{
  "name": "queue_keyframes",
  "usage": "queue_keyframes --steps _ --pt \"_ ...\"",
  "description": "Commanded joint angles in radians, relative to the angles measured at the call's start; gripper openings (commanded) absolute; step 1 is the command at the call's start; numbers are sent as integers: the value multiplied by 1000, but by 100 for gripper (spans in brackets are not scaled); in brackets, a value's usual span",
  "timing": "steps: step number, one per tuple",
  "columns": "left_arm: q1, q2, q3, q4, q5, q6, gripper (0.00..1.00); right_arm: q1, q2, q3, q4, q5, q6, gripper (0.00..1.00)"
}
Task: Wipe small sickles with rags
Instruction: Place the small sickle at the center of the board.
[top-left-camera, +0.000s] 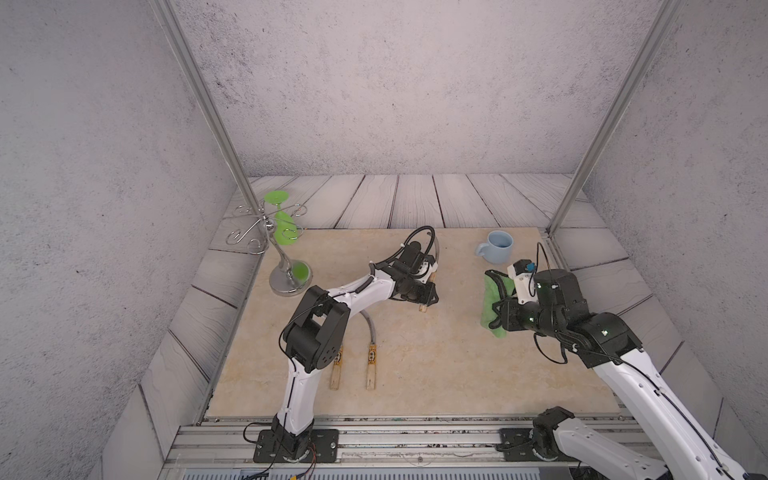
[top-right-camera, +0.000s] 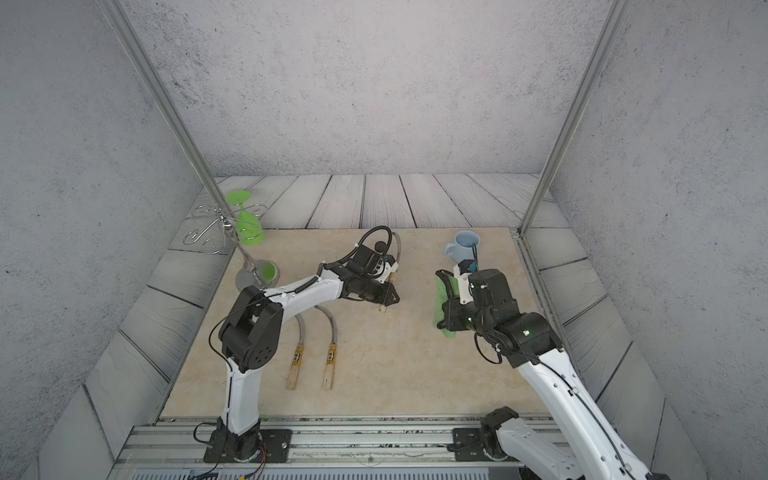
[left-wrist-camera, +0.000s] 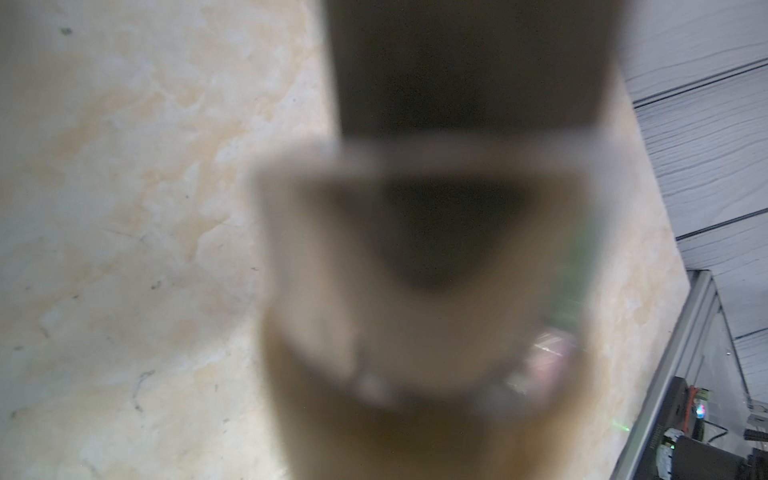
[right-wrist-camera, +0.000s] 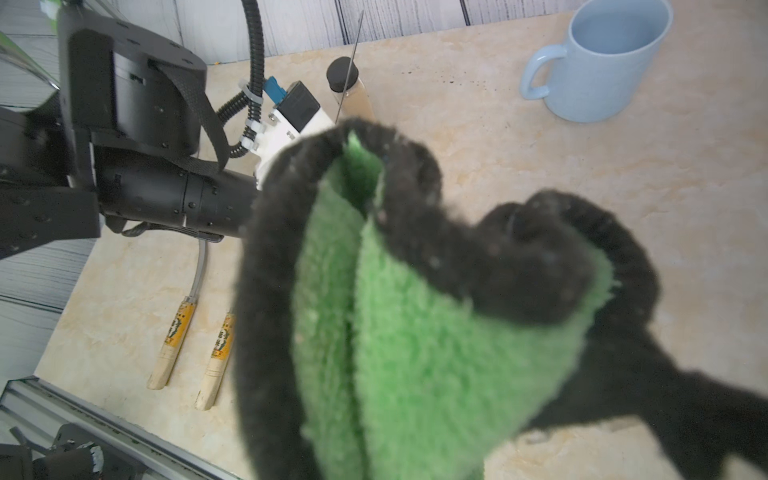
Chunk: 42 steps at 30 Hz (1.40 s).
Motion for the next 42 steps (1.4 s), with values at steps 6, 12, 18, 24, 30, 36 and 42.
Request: queue_keyframes --steps 6,12,18,24,30,36,42 --pt "-36 112 205 -196 -88 77 0 -29 -15 -54 19 23 9 17" --pt "-68 210 328 -293 -119 106 0 -54 -20 -66 15 14 -3 18" --pt "-75 296 439 -360 -137 116 0 -74 -24 -66 9 -4 -14 19" --pt "-77 396 599 -446 -161 122 0 -83 -28 -72 12 -22 -15 19" --pt "-79 546 842 -588 -156 154 0 -89 -34 -77 10 -30 -14 19" --pt "-76 654 1028 -681 -149 177 3 -93 -45 -71 0 -35 -20 20" --pt "-76 663 1019 -672 -138 183 14 -97 -48 -75 1 -43 -17 20"
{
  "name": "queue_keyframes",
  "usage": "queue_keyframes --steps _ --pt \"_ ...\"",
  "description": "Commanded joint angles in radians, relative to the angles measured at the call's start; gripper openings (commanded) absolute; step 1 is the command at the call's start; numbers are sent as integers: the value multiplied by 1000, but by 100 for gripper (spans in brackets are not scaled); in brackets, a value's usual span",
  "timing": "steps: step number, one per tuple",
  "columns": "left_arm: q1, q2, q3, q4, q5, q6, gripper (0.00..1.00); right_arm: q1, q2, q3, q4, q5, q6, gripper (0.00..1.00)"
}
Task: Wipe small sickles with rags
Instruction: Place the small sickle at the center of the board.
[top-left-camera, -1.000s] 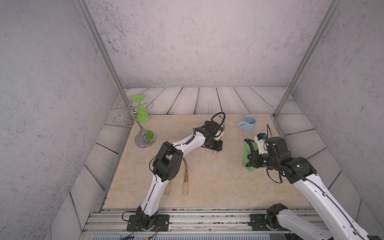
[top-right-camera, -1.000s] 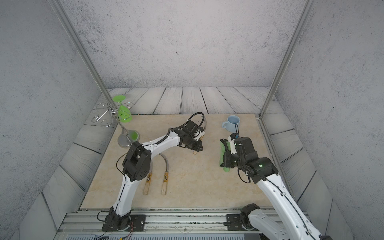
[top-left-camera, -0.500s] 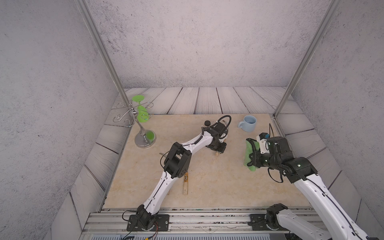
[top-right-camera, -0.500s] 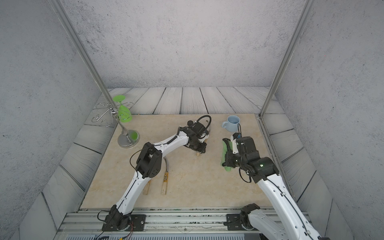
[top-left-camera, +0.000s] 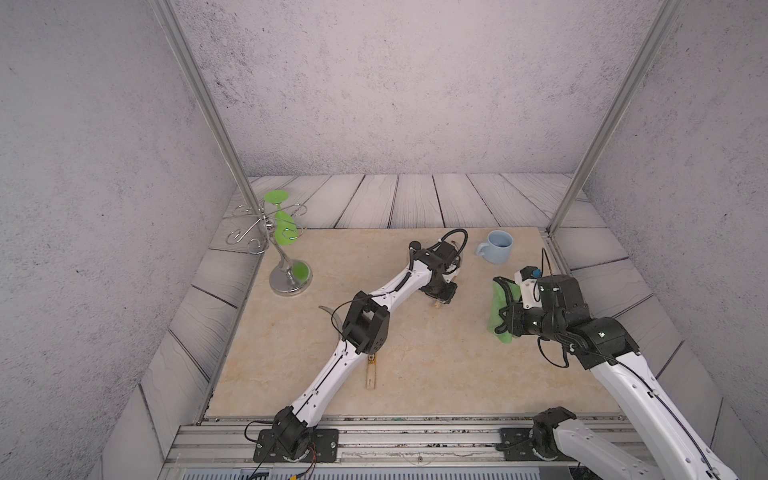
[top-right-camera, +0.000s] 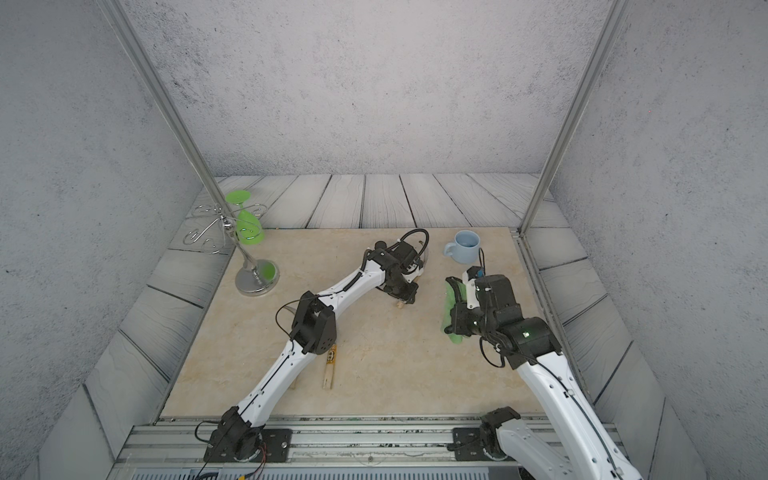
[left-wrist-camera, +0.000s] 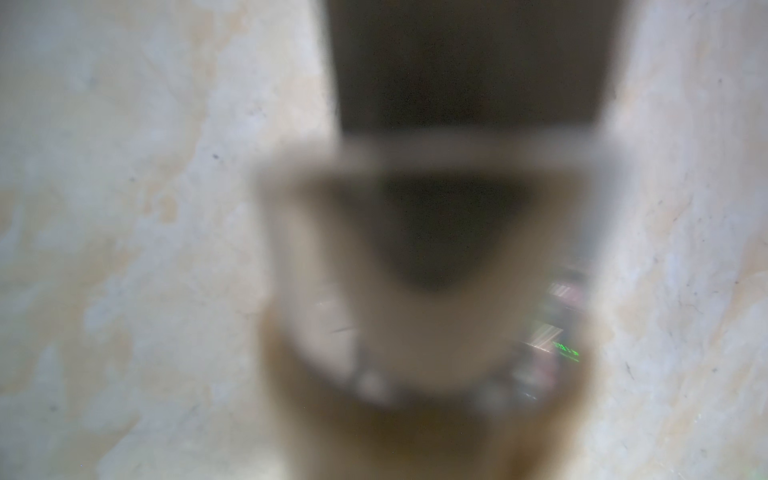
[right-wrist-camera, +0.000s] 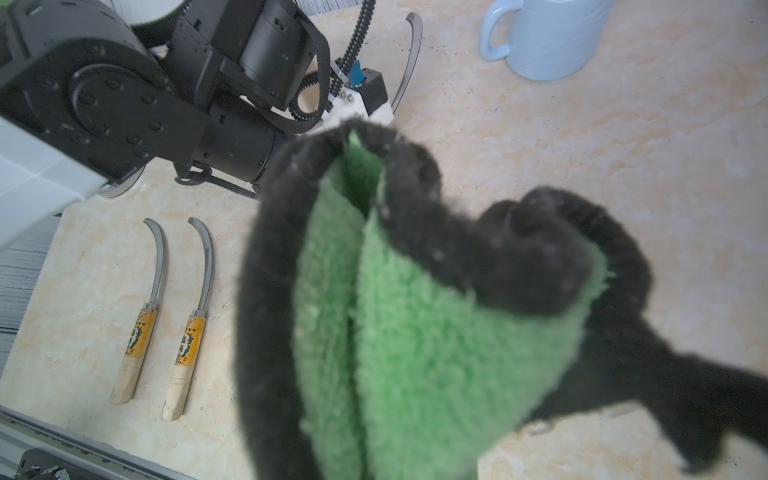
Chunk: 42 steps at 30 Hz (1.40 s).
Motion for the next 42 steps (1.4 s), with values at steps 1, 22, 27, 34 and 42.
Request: queue_keyframes --steps 1,22,27,34,42 --pt "2 26 18 -42 5 30 16 -5 -20 -2 0 -13 -5 21" --pt "22 32 18 2 27 -2 35 -6 -20 6 -7 -25 -5 22" --pt "26 12 13 25 51 -20 39 -6 -19 3 -5 -30 -4 22" --pt "28 -115 -97 140 93 -36 41 -7 -7 0 -4 -23 1 22" --pt "27 -348 -218 176 105 -40 44 -8 28 -9 -1 -1 10 22"
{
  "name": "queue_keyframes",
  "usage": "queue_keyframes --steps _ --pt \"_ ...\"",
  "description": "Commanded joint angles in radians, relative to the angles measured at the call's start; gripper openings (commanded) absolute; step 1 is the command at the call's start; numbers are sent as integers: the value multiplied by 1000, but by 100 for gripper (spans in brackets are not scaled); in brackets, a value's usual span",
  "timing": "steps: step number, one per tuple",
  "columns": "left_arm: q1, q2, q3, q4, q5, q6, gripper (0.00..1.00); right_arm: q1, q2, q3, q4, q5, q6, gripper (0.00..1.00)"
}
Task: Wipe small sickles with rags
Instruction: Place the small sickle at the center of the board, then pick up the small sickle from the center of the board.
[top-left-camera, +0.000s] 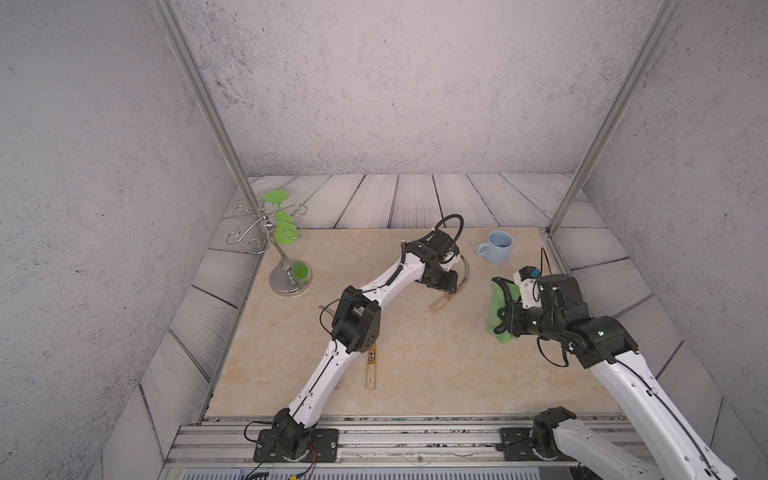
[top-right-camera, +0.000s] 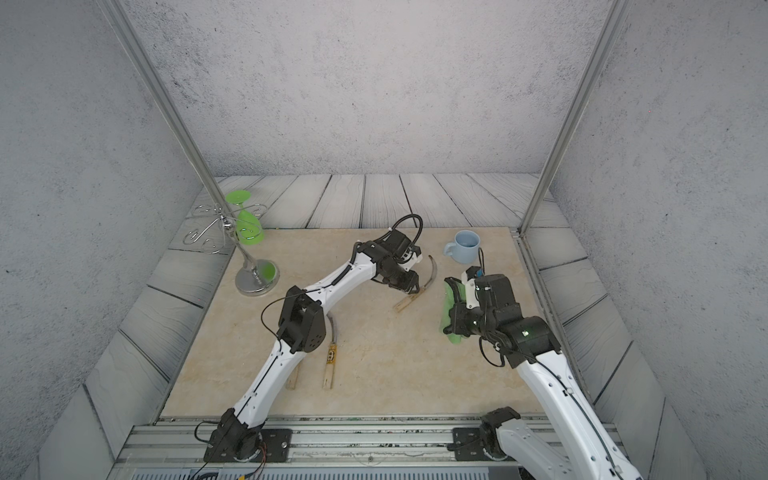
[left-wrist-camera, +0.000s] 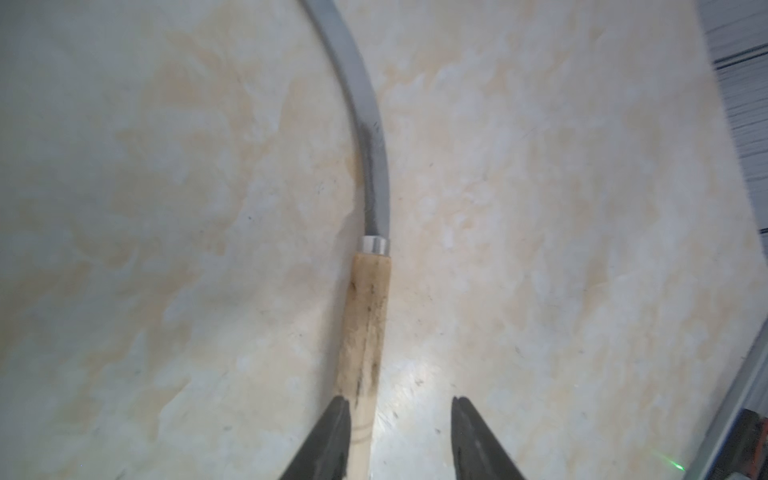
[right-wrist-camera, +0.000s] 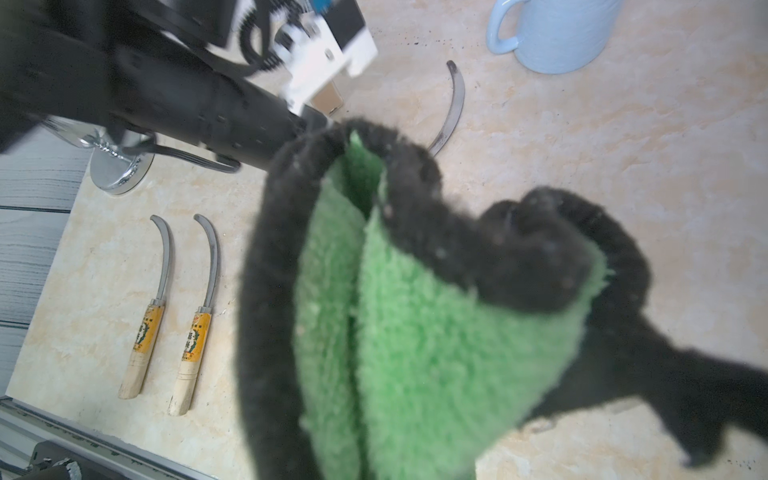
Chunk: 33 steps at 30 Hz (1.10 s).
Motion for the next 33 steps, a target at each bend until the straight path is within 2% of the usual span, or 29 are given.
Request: queue_keyframes --steps 1,3,6,11,14,19,25,33 --pt "1 -178 -90 47 5 5 44 -3 21 -11 -1 24 12 22" --pt "0 -287 -207 91 -7 0 44 -2 34 -15 2 29 10 22" --pt "0 -486 -456 171 -45 -27 44 -4 62 -22 8 39 7 22" --pt "-4 -854 -954 292 -154 -98 45 -4 106 -28 26 36 -1 22" --pt "-19 -1054 -1195 285 -257 -147 45 -4 131 -28 39 18 0 22" --pt "-69 -1288 -1464 224 -359 -269 46 -4 182 -3 24 -15 -22 22" --pt "-112 -1381 -1638 157 -388 -389 54 -2 222 16 0 -29 -37 22" --pt "-115 -1325 -1728 168 -360 -418 57 -3 226 -8 3 -36 -42 23"
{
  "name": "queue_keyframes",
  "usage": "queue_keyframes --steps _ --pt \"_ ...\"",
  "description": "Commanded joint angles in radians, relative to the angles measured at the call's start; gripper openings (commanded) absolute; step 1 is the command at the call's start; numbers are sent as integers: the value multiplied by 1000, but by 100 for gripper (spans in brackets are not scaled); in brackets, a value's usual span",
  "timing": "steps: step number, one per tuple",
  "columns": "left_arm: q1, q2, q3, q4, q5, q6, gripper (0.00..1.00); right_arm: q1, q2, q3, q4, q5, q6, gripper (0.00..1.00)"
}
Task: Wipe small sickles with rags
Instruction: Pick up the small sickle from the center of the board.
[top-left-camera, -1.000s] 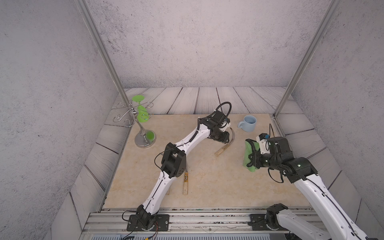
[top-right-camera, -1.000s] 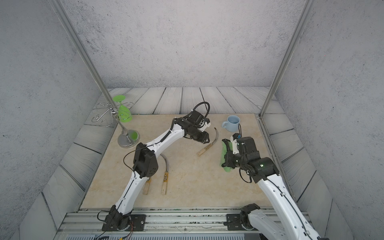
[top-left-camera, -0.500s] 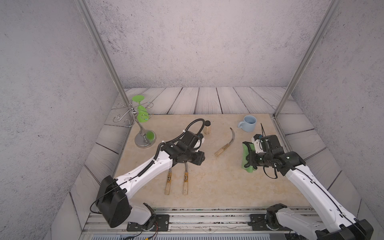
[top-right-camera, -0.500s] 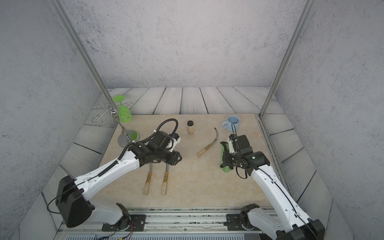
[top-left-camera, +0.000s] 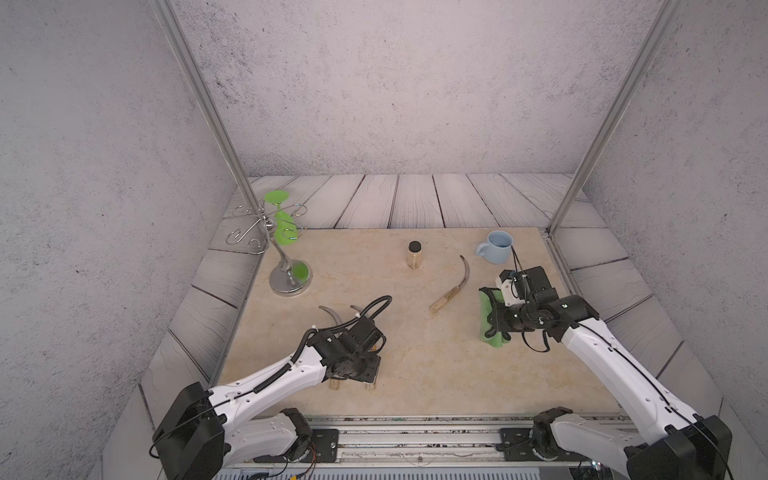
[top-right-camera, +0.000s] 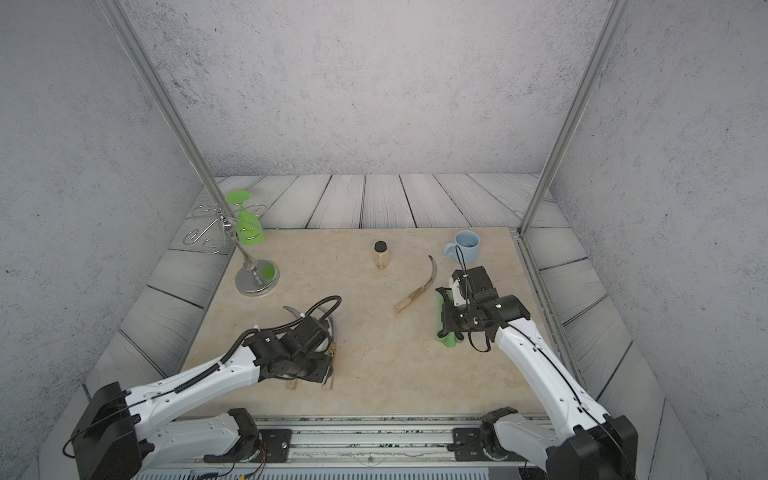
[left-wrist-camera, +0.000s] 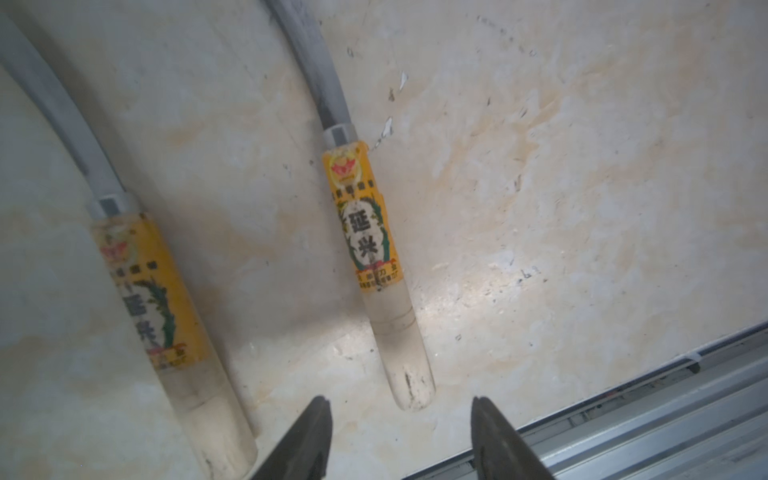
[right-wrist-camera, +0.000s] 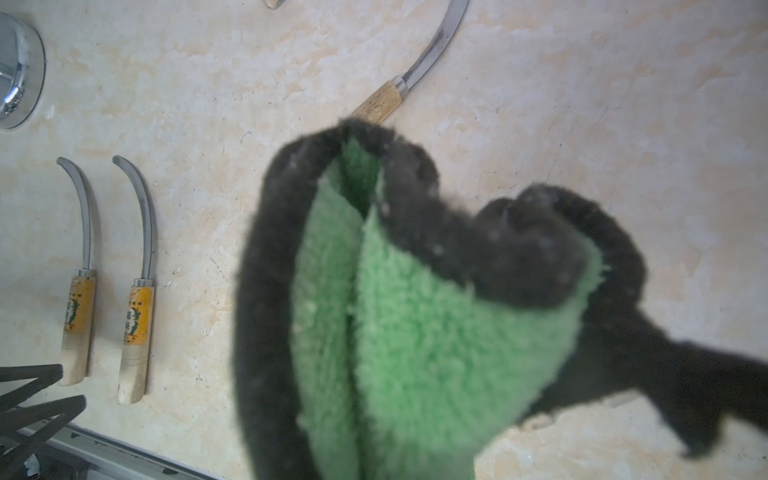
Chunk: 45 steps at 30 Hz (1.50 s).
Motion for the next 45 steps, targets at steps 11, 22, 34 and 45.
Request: queue_keyframes --steps 11,22,34,45 --pt "-3 121 -34 71 42 -32 55 -1 25 30 9 -39 -25 24" --pt "-3 206 -56 120 65 -27 50 -1 -4 32 12 -46 -26 24" --pt "-3 267 -55 144 63 -17 25 -2 -10 32 20 -52 -31 24" --pt "-3 74 13 -5 -28 3 0 -1 -11 44 14 -63 -24 24"
